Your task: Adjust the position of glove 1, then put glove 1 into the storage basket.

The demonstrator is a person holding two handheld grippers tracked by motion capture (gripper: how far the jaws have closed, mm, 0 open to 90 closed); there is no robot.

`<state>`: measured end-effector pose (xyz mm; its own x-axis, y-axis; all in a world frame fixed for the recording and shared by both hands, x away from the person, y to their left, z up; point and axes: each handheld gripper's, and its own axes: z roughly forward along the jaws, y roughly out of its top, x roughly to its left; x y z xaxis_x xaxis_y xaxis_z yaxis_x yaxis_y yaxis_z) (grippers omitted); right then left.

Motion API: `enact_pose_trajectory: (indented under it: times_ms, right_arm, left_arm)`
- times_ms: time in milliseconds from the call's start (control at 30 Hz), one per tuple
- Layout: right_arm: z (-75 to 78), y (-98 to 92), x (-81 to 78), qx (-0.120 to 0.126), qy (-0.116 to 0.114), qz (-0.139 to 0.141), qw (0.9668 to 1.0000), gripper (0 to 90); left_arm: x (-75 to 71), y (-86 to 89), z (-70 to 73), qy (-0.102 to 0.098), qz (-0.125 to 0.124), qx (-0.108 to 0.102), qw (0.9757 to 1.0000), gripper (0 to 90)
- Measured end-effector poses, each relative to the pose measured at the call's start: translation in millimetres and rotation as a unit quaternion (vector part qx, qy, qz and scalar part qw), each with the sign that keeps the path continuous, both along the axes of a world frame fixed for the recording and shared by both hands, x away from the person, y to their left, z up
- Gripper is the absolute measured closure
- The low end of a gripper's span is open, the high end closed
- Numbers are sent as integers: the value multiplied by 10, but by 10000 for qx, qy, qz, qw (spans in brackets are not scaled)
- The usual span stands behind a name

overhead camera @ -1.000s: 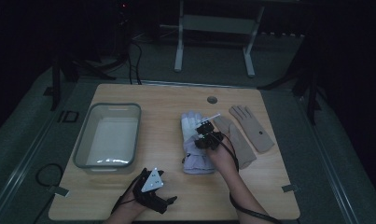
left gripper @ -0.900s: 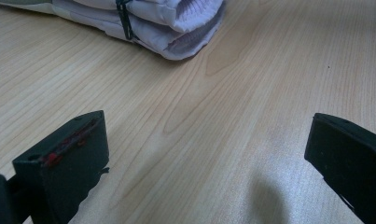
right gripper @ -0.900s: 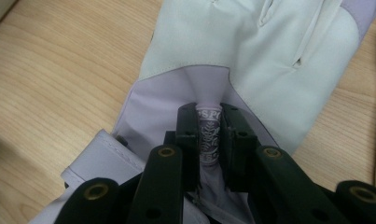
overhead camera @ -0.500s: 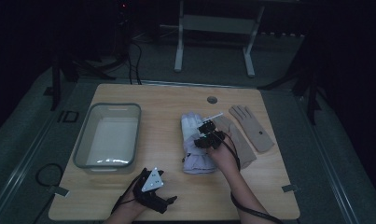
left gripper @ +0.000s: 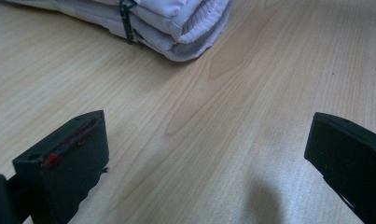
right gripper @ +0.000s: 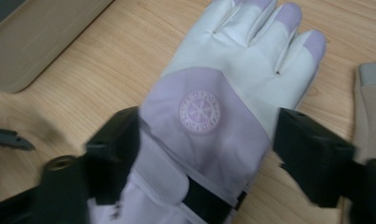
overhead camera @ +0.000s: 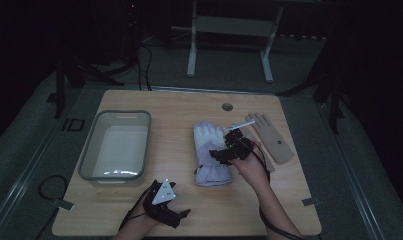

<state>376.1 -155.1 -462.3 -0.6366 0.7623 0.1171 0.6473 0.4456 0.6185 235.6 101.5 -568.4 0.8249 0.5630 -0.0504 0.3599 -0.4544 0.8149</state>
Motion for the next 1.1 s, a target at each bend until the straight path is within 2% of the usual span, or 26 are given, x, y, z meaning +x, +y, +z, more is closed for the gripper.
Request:
enact_pose_trajectory:
  times_ms: [33,67,100,133,200,233,267,367,433,467,533,567,667,700,800,833,900,1100]
  right_arm:
    - [-3,-21,-11,10,6,86,10000,190]
    - [-9,-51,-27,148,-57,124,9998,185]
    - [-29,-93,-67,195,-315,255,9990,160]
    - [-29,-93,-67,195,-315,255,9990,160]
    - [-41,-134,-116,136,-640,363,9972,156]
    - [-48,-162,-162,144,-778,558,9953,151]
    - [-48,-162,-162,144,-778,558,9953,151]
    - [-46,-210,-221,151,-978,696,9927,151]
    - [-40,-243,-249,130,-1122,767,9906,140]
    - [-34,-277,-259,163,-1193,767,9898,142]
    - [-26,-335,-256,311,-1108,827,9899,149]
    - [-22,-411,-239,513,-852,776,9920,153]
    - [-24,-447,-244,511,-946,723,9916,142]
    - [-36,-481,-238,552,-913,670,9920,104]
    - [-50,-502,-224,632,-896,589,9922,104]
    - [-63,-512,-205,683,-872,476,9927,104]
    - [-79,-516,-175,642,-865,398,9934,104]
    - [-147,-498,-37,611,-749,149,9952,197]
  left_arm:
    - [18,2,10,86,53,23,9999,0]
    - [25,7,23,59,64,38,10000,0]
    - [28,15,32,-22,120,-17,9999,0]
    - [35,23,49,13,192,-12,9998,0]
    - [47,39,86,141,255,-169,9994,18]
    - [53,39,104,190,255,-192,9993,18]
    - [54,36,117,201,256,-207,9993,18]
    - [58,9,182,281,230,-262,9990,17]
    - [74,-14,239,264,328,-132,9990,16]
    - [93,-19,260,266,352,-166,9989,16]
    - [149,-31,304,365,421,-175,9983,16]
    - [178,-44,327,371,473,-136,9981,17]
    - [263,-72,390,341,541,-47,9979,17]
    - [314,-84,415,400,586,-60,9975,17]
    - [436,-115,462,579,659,-132,9961,18]
    - [474,-129,476,627,670,-160,9957,18]
    - [542,-167,506,669,709,-160,9951,21]
    - [691,-327,598,763,815,-232,9935,57]
